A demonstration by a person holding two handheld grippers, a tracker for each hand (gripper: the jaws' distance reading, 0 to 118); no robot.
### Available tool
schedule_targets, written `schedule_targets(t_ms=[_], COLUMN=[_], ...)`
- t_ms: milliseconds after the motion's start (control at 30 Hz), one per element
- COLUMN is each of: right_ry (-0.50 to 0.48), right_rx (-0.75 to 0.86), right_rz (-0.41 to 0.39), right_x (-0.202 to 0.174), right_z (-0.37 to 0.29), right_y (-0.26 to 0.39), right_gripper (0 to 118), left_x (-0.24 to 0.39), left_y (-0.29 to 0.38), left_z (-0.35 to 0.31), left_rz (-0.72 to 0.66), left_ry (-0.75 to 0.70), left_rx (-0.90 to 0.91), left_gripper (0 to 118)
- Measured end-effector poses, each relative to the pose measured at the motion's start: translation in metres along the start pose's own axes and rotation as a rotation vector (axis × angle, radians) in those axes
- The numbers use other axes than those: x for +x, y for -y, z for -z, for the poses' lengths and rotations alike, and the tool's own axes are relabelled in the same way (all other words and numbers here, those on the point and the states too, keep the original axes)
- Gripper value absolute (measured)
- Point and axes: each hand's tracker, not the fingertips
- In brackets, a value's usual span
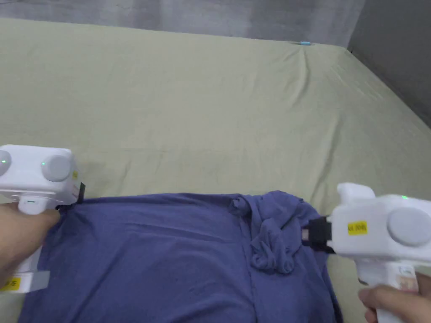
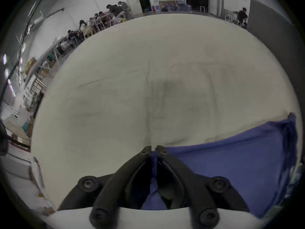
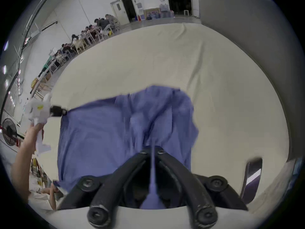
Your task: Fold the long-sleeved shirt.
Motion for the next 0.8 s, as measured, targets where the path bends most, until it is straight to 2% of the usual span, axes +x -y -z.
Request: schedule_targets(t_ms=[33,67,100,133,267,333,400,433,467,533,567,600,633,700,800], right_ry=[0.006,-0.001,0.008,-0.015,0.004,0.015,0.035,0.030,0.031,0.225,0.175,0.157,0.153,0.068,-0.014], right_rx=[-0.015,-0.082,-0.134,-0.163,-0.392,-0.389,-0.452,-0.466,-0.467,-0.441,-0.435,-0.415,-0.388,-0.319,-0.245], right_rz=[0.015,0.040,0.068,0.117,0.308,0.385,0.411,0.413,0.399,0.262,0.246,0.217,0.180,0.223,0.086], right_x=[0.004,0.009,0.012,0.017,0.025,0.020,0.013,0.006,0.002,-0.012,-0.016,-0.019,-0.020,-0.012,-0.017], right_z=[0.013,0.032,0.047,0.062,0.122,0.138,0.154,0.154,0.158,0.151,0.143,0.136,0.126,0.100,0.045], right_y=[-0.025,-0.051,-0.069,-0.088,-0.131,-0.132,-0.134,-0.126,-0.125,-0.123,-0.120,-0.119,-0.118,-0.115,-0.092], right_gripper=[63,77,102,118,118,118,117,107,87,54,48,21,4,4,4], left_x=[-0.004,-0.005,-0.007,-0.007,-0.002,-0.001,-0.002,-0.004,-0.003,-0.006,-0.008,-0.008,-0.010,-0.012,-0.015], left_y=[-0.002,-0.002,-0.003,-0.005,-0.005,-0.005,-0.006,-0.007,-0.005,-0.004,-0.003,0.000,0.002,0.009,0.027], left_z=[-0.004,-0.007,-0.011,-0.015,-0.026,-0.028,-0.028,-0.029,-0.030,-0.031,-0.032,-0.034,-0.037,-0.048,-0.078], left_rz=[-0.037,-0.040,-0.025,-0.003,0.042,0.048,0.061,0.063,0.066,0.074,0.075,0.077,0.078,0.082,0.099], left_ry=[0.028,0.021,0.008,0.007,0.006,0.011,0.009,0.010,0.011,0.012,0.014,0.016,0.019,0.036,0.065], left_rx=[-0.001,0.006,0.021,0.040,0.052,0.058,0.058,0.057,0.056,0.051,0.052,0.052,0.054,0.062,0.096], left_gripper=[0,0,0,0,0,0,0,0,0,0,0,0,0,0,0])
